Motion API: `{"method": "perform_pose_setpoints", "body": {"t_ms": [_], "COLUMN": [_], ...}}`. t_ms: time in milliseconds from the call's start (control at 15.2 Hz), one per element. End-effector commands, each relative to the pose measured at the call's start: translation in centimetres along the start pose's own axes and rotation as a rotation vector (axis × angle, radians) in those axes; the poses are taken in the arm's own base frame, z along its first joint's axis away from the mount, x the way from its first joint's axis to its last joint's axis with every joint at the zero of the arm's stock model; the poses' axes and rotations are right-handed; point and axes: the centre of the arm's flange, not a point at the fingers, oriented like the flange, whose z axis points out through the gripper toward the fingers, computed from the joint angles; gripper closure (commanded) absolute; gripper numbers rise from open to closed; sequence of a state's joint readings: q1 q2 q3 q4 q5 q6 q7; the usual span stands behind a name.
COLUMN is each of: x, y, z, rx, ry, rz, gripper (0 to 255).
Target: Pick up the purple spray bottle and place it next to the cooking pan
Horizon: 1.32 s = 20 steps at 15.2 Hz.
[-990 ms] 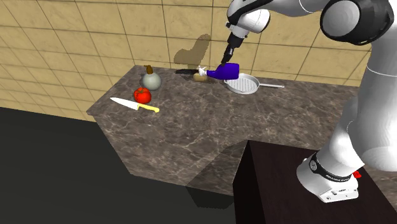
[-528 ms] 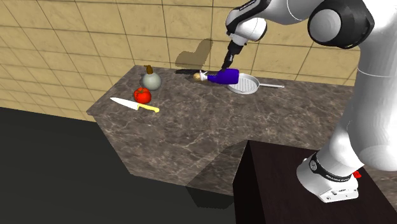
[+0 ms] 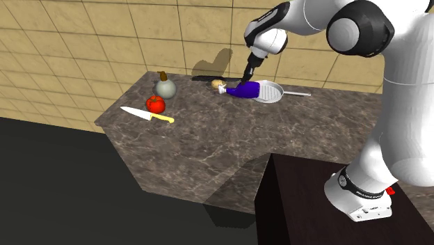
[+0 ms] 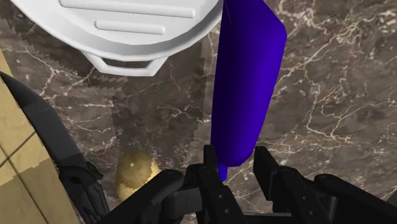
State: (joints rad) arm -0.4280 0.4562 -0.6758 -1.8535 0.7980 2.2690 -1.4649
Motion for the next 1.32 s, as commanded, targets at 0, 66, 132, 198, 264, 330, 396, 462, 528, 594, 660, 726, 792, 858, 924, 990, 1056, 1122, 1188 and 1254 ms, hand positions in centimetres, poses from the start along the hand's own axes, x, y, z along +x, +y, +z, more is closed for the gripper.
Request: {"method": "perform_pose_setpoints", "body": {"t_ms": [0, 66, 132, 198, 264, 330, 396, 462, 528, 594, 660, 726, 792, 858, 924, 990, 1056, 1122, 1188, 1254], "x": [-0.5, -0.6, -0.8, -0.8, -0.8, -0.8, -0.8, -0.8, -0.8, -0.8, -0.8, -0.8, -0.8, -0.9, -0.8, -0.8, -0.8, -0.8, -0.8, -0.8], "y": [-0.1, -0.1, -0.1, -0.1, -0.1, -0.1, -0.1, -0.1, -0.1, -0.1, -0.2, -0.2, -0.2, -0.2, -0.2, -0.1, -0.1, -0.1, -0.1, -0.1], "z": [1.0, 1.5, 1.9, 1.9, 1.9, 1.9, 1.9, 1.9, 1.9, 1.9, 1.9, 1.8, 1.9, 1.9, 1.9, 1.9, 0.5, -0.8, -2.1, -3.1], "rx": [0.000, 0.000, 0.000, 0.000, 0.000, 0.000, 0.000, 0.000, 0.000, 0.000, 0.000, 0.000, 0.000, 0.000, 0.000, 0.000, 0.000, 0.000, 0.000, 0.000], "ry": [-0.001, -0.001, -0.001, -0.001, -0.001, -0.001, -0.001, -0.001, -0.001, -0.001, -0.001, -0.001, -0.001, -0.001, -0.001, -0.001, -0.001, -0.001, -0.001, -0.001], "rz": [0.001, 0.001, 0.001, 0.001, 0.001, 0.001, 0.001, 0.001, 0.001, 0.001, 0.001, 0.001, 0.001, 0.001, 0.001, 0.001, 0.001, 0.001, 0.001, 0.001], "gripper": [255, 255, 255, 255, 255, 255, 255, 255, 255, 255, 0, 0, 0, 0, 0, 0, 0, 0, 0, 0]}}
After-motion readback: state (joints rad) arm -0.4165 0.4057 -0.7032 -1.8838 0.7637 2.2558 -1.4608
